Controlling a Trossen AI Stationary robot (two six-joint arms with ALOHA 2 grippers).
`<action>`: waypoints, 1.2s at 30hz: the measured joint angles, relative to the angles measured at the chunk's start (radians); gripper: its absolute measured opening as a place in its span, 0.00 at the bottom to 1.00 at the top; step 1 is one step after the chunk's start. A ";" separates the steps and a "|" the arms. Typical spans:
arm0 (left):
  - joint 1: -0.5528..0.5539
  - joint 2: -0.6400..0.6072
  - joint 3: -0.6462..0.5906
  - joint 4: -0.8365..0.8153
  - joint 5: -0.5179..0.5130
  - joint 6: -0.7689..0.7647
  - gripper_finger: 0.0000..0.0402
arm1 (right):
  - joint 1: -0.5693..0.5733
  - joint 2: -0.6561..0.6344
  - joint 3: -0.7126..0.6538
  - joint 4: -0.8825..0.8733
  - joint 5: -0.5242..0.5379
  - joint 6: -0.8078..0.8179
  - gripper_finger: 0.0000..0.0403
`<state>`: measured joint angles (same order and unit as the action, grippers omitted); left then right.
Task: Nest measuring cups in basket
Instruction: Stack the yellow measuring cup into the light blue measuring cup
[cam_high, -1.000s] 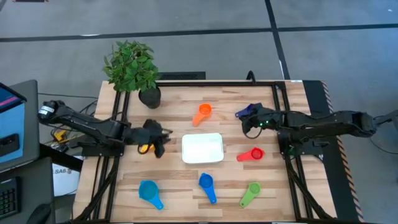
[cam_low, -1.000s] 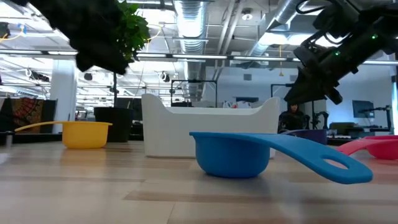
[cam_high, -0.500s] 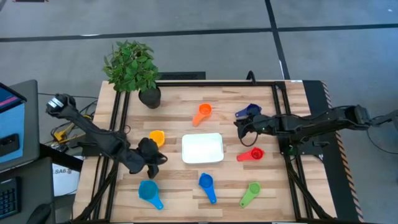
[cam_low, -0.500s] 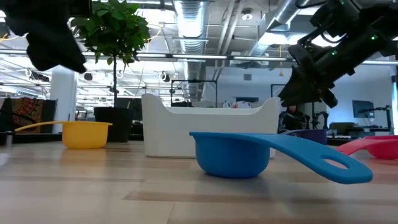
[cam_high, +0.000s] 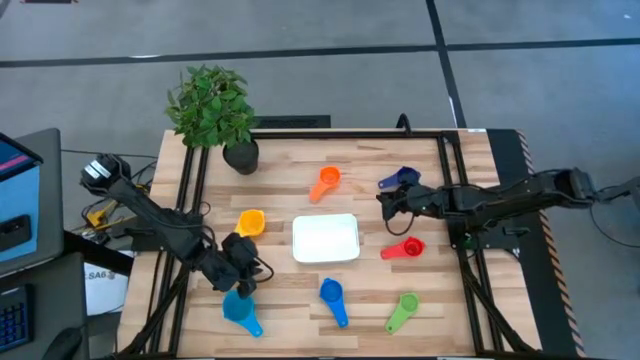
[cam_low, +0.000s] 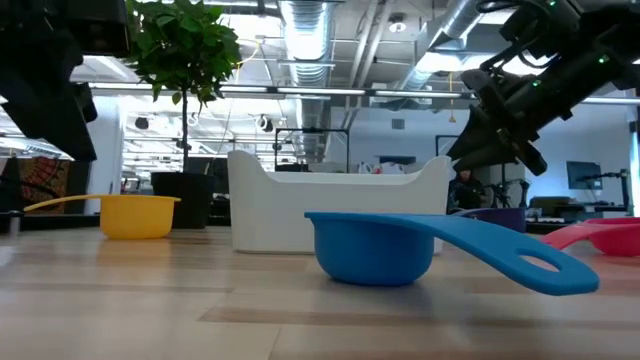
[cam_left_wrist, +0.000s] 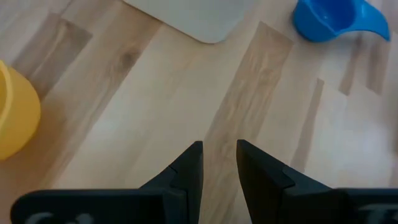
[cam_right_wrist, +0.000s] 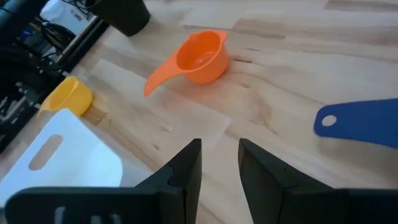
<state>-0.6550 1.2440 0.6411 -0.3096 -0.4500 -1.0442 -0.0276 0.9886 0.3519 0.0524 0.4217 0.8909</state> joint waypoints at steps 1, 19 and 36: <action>0.002 0.002 0.000 -0.001 0.000 0.005 0.21 | 0.006 0.000 0.000 -0.002 0.000 0.000 0.31; 0.420 -0.187 -0.001 -0.111 0.011 0.532 0.21 | -0.210 0.000 0.001 -0.148 -0.057 0.094 0.28; 0.715 -0.164 -0.001 -0.347 0.181 0.406 0.21 | -0.122 -0.001 0.001 -0.046 -0.109 -0.024 0.28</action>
<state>0.0601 1.0801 0.6399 -0.6568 -0.2693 -0.6379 -0.1498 0.9874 0.3527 0.0060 0.3130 0.8674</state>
